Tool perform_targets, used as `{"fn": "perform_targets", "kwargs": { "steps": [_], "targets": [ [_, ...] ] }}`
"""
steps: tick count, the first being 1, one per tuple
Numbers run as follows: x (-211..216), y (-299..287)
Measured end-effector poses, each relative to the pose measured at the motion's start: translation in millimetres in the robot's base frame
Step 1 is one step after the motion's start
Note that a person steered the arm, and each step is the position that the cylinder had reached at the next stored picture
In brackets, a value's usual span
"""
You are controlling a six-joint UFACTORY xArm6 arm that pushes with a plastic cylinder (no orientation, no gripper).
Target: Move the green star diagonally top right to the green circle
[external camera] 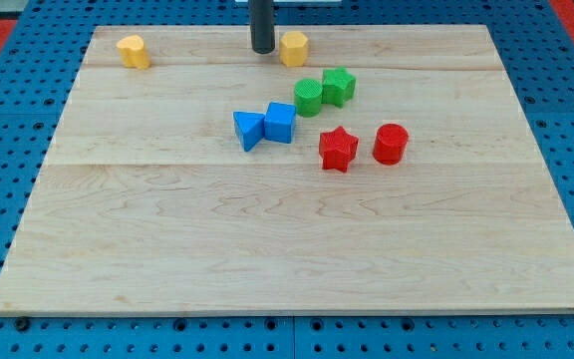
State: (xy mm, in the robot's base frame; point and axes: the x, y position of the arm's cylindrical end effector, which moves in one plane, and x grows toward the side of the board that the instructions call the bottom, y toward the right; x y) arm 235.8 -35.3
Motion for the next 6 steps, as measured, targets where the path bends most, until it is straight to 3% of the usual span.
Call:
{"fn": "perform_targets", "kwargs": {
  "steps": [1, 2, 3, 4, 5, 6],
  "targets": [
    [36, -34],
    [73, -29],
    [100, 28],
    [109, 98],
    [66, 110],
    [95, 88]
  ]
}}
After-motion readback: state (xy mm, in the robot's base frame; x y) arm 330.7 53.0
